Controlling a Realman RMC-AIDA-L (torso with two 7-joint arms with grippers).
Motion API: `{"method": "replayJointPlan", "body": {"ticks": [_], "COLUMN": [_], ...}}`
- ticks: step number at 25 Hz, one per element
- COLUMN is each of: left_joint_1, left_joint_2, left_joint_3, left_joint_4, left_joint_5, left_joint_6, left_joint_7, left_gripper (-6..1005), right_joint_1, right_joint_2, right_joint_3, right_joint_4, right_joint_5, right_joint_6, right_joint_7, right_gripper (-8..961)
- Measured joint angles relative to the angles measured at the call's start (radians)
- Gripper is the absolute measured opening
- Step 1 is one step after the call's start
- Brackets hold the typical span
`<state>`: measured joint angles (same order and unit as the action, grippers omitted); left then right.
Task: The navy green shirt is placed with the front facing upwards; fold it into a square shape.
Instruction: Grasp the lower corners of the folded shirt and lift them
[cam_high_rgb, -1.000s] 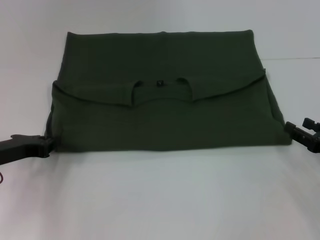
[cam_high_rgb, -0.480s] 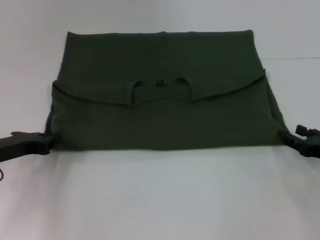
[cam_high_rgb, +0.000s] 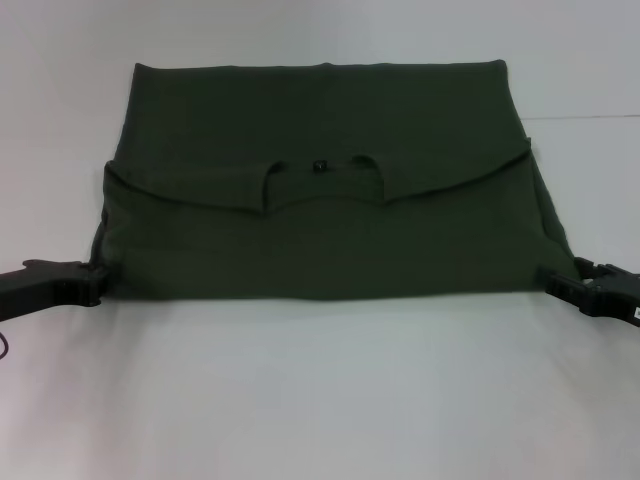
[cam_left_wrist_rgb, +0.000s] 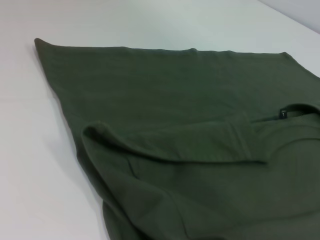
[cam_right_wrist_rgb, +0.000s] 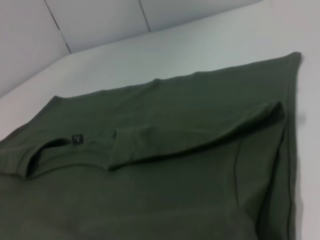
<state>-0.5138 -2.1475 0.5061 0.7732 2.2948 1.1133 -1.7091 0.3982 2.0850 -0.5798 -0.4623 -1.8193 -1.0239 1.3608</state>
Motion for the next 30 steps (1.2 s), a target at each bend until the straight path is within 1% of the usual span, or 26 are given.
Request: {"method": "replayJointPlan", "body": {"ticks": [7, 12, 20, 23, 26, 30], "left_joint_1": [-0.004, -0.005, -0.004, 0.001, 0.012, 0.039], "left_joint_2": [-0.001, -0.002, -0.002, -0.001, -0.001, -0.002], "left_joint_3": [-0.002, 0.0, 0.002, -0.002, -0.003, -0.004], "left_joint_4": [-0.004, -0.005, -0.003, 0.002, 0.017, 0.061], "left_joint_5": [0.0, 0.0, 0.0, 0.0, 0.0, 0.0], "left_joint_6": [0.0, 0.0, 0.004, 0.025, 0.067, 0.145], "left_joint_7": [0.007, 0.008, 0.016, 0.043, 0.077, 0.103], "left_gripper": [43, 43, 43, 43, 43, 43], "right_joint_1": [0.002, -0.004, -0.01, -0.028, -0.058, -0.099], "right_joint_2": [0.0, 0.0, 0.0, 0.002, 0.005, 0.003], "right_joint_3": [-0.044, -0.052, -0.045, -0.043, -0.036, 0.004], "right_joint_4": [0.001, -0.005, -0.014, -0.031, -0.055, -0.068], "right_joint_5": [0.0, 0.0, 0.0, 0.003, 0.009, 0.01], "right_joint_6": [0.015, 0.016, 0.002, -0.037, -0.093, -0.168], "right_joint_7": [0.007, 0.007, -0.003, -0.036, -0.069, -0.088], "right_gripper": [675, 430, 274, 216, 76, 77]}}
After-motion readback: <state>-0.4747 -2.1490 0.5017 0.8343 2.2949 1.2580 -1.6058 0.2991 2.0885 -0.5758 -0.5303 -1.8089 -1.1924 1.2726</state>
